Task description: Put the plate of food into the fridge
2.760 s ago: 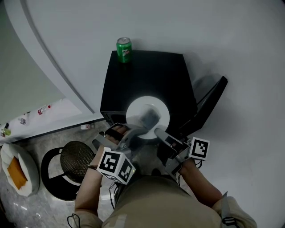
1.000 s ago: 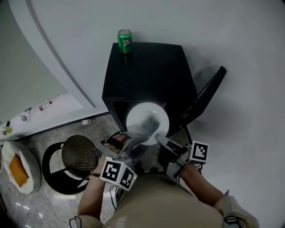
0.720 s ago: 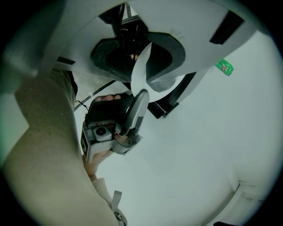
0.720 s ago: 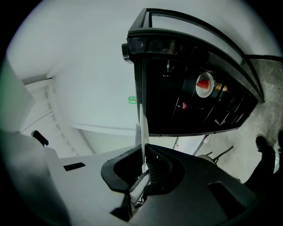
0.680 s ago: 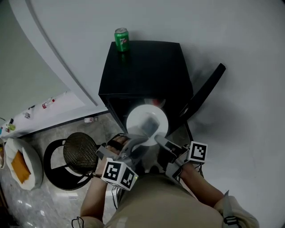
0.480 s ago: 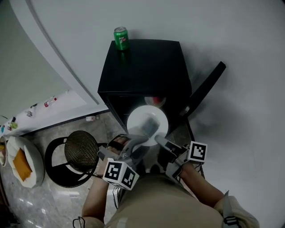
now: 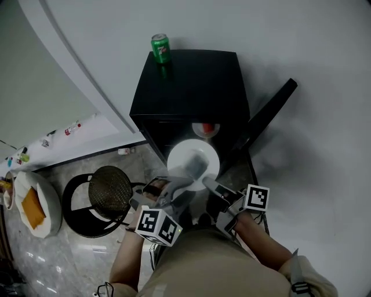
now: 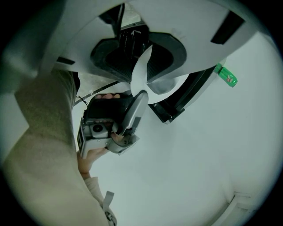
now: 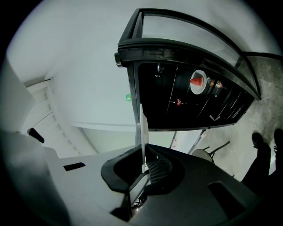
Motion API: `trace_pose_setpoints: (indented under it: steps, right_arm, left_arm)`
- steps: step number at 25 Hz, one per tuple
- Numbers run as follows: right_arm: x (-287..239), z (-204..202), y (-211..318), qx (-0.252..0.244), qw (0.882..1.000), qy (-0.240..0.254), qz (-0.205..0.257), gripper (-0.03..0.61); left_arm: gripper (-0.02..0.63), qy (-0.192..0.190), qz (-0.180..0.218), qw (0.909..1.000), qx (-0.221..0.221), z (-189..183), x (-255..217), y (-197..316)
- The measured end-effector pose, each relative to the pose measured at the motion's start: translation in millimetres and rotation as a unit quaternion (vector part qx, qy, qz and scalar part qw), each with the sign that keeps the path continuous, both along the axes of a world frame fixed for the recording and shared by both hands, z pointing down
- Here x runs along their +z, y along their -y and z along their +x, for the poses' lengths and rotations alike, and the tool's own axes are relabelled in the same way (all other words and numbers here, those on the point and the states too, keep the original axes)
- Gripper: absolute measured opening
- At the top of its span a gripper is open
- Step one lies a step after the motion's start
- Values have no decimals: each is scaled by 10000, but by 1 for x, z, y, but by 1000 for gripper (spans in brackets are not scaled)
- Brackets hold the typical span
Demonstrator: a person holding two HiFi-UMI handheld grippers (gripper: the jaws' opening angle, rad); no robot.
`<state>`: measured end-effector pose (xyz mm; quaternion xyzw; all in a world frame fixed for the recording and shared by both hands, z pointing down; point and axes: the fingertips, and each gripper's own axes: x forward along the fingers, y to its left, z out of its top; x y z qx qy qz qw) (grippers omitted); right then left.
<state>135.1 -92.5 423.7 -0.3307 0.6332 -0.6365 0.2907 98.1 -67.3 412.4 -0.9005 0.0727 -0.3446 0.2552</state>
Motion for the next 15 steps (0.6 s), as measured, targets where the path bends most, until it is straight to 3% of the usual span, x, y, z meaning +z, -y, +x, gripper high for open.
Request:
trace_pose_setpoints:
  steps: [15]
  right_arm:
    - [20, -16, -14, -345, 9992, 59, -179, 31]
  left_arm:
    - [100, 310, -188, 9982, -486, -17, 16, -17]
